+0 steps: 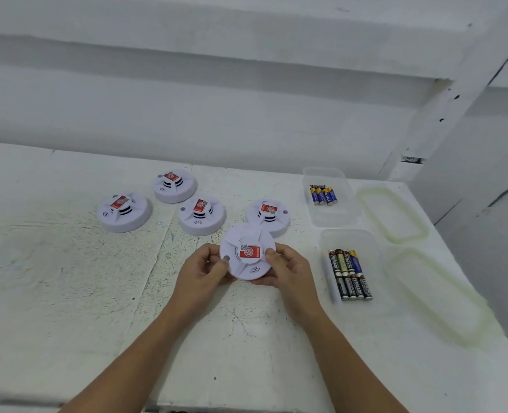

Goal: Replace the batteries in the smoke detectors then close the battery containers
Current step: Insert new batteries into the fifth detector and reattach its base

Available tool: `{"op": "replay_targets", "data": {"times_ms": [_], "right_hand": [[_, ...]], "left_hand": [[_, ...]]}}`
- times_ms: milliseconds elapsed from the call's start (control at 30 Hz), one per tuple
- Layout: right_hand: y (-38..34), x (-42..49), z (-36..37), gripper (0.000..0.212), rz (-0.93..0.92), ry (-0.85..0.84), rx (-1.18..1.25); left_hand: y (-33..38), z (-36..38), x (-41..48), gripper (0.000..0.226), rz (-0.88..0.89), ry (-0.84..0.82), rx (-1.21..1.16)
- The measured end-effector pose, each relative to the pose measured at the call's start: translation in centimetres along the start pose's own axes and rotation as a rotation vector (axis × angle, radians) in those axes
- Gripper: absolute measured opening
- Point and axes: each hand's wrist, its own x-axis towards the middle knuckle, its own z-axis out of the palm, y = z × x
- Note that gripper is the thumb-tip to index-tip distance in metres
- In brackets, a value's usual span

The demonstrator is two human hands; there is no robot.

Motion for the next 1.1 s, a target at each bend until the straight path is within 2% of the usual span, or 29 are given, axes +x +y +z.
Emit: {"op": "replay_targets", "data": {"times_ms": [600, 1100], "right_hand": [[0.31, -0.24, -0.11, 0.027, -0.023, -0.011, -0.063], [0.10, -0.69, 0.03, 0.023, -0.030, 0.012, -0.064]], "left_hand": [[-0.69, 0.07, -0.27, 0.013, -0.009, -0.001, -0.035], [-0.69, -0.14, -0.39, 0.017, -0.013, -0.018, -0.042]]}}
